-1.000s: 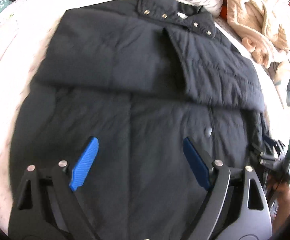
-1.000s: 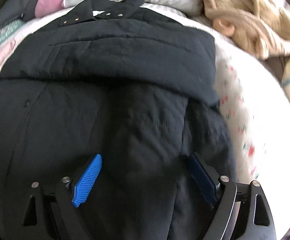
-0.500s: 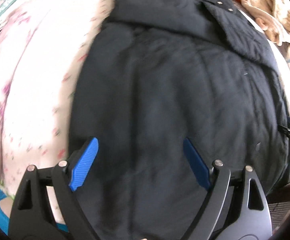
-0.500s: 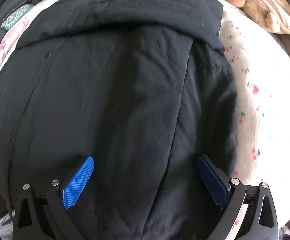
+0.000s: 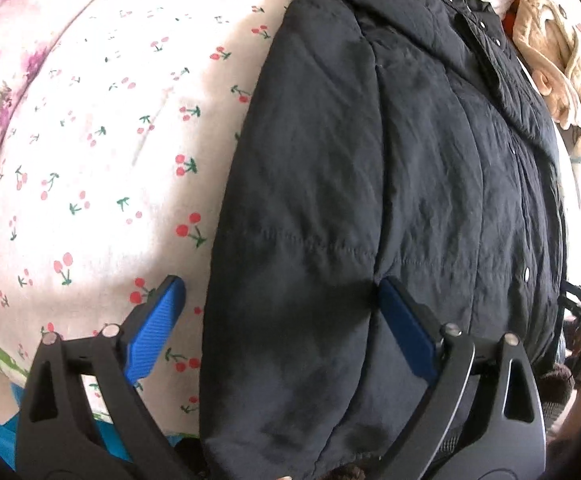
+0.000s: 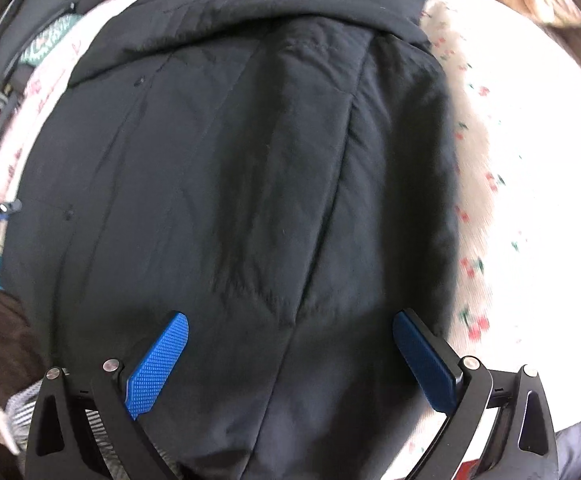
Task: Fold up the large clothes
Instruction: 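Grasp the coat's hem end with the left gripper while the right gripper grasps beside it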
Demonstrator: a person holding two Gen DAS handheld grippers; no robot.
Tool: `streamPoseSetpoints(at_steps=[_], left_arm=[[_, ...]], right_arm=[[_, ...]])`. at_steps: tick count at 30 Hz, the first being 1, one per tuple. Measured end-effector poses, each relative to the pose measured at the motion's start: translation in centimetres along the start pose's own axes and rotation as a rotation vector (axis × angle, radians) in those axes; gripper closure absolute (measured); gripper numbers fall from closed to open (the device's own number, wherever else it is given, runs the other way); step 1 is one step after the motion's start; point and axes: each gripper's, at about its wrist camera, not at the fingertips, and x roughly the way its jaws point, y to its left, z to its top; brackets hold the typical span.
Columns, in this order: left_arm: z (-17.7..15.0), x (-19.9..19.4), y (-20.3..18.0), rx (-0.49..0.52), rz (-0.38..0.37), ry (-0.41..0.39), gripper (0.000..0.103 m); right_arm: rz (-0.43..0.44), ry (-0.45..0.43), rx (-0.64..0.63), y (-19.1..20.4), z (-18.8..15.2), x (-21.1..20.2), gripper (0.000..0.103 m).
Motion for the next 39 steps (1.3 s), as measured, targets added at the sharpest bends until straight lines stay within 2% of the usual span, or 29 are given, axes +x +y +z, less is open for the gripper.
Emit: streamPoseSetpoints(at_steps=[4, 10, 16, 22, 27, 31, 34, 39], left_arm=[[-0.3, -0.2, -0.4, 0.023, -0.009, 0.058, 0.006], [-1.6, -1.1, 0.1, 0.029, -0.094, 0.129, 0.006], [-3.4, -1.9, 0.9, 0.018, -0.139, 0.150, 0.006], [-4.1, -2.9, 2.5, 0.007, -0.159, 0.157, 0.006], [-4.2, -3.4, 3.0, -0.006, -0.141, 0.149, 0.006], [-4.4, -3.5, 3.2, -0.016, -0.142, 0.144, 0.006], [-4.9, -2.8, 3.3, 0.005, -0.132, 0.174, 0.006], [-5.7, -1.7, 3.0, 0.039, -0.214, 0.232, 0.009]], right_arm=[[0.056, -0.014, 0.048, -1.5, -1.8, -1.9, 0.000], [0.011, -0.022, 0.057, -3.6, -2.9, -3.8, 0.000], [0.060, -0.024, 0.144, -7.6, -3.2, -4.9, 0.000], [0.146, -0.028, 0.241, -10.4, -5.3, -5.8, 0.000], [0.184, -0.023, 0.266, -11.6, -6.3, -6.1, 0.000], [0.183, -0.019, 0.268, -10.9, -6.1, -5.7, 0.000], [0.169, 0.009, 0.261, -9.9, -5.5, -5.1, 0.000], [0.149, 0.052, 0.242, -9.6, -6.0, -4.6, 0.001]])
